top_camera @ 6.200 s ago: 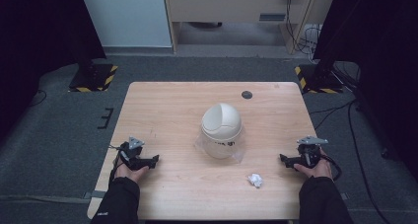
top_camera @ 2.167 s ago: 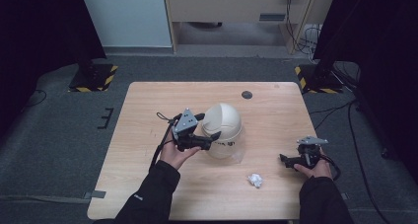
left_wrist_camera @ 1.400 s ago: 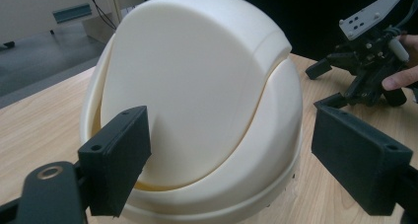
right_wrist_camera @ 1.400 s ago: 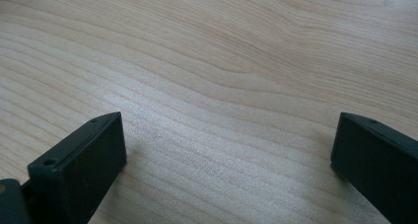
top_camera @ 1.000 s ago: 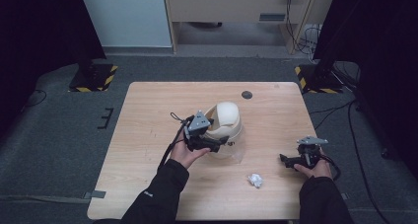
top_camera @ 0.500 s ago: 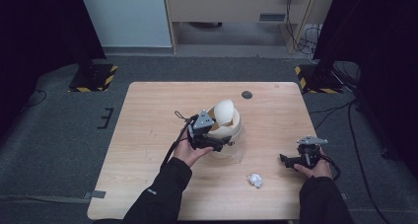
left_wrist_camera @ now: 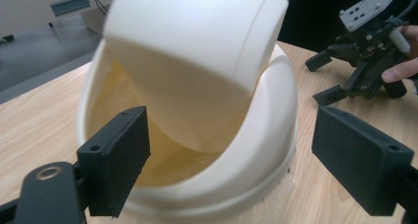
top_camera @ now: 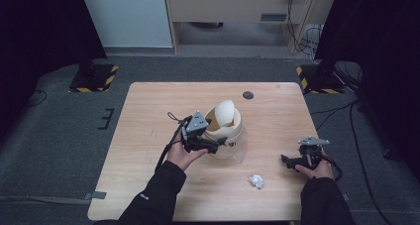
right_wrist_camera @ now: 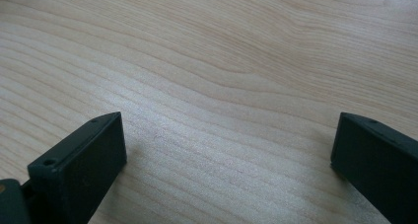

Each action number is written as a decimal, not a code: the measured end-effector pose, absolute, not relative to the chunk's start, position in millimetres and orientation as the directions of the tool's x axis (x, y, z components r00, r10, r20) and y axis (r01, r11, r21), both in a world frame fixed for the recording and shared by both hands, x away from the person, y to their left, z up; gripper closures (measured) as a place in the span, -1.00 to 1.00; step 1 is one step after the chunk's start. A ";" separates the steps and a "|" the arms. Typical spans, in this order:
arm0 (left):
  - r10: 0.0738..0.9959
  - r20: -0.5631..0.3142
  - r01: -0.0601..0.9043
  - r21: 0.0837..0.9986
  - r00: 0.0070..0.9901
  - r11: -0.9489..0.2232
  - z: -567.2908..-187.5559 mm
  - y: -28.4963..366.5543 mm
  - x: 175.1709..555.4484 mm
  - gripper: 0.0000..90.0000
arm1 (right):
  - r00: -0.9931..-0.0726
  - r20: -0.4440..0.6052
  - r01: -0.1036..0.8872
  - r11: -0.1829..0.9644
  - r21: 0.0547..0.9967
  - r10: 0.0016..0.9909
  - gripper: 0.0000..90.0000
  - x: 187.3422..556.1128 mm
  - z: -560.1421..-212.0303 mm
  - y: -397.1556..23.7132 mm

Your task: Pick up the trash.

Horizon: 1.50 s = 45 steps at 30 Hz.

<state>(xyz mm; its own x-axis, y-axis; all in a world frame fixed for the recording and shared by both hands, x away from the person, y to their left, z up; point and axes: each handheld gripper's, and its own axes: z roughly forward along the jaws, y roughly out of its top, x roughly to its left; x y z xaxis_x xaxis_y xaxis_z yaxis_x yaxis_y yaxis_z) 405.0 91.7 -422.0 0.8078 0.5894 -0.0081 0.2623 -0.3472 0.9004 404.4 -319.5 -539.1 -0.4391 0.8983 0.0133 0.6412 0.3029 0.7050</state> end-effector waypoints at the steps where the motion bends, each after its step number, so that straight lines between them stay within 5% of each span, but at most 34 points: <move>1: 0.591 -0.008 0.260 0.903 0.806 -0.343 -420.9 94.6 403.0 -0.68 | -0.439 0.013 0.641 0.303 0.705 0.898 -0.98 404.4 -539.1 -319.5; 17: 0.591 -0.019 0.251 0.916 0.806 -0.313 -414.9 116.9 369.8 -0.66 | -0.439 0.013 0.641 0.303 0.705 0.898 -0.98 404.4 -539.1 -319.5; 45: 0.445 -0.010 0.223 0.875 0.896 -0.429 -442.9 47.4 347.8 -0.62 | -0.440 0.012 0.640 0.304 0.705 0.898 -0.98 404.7 -539.2 -319.3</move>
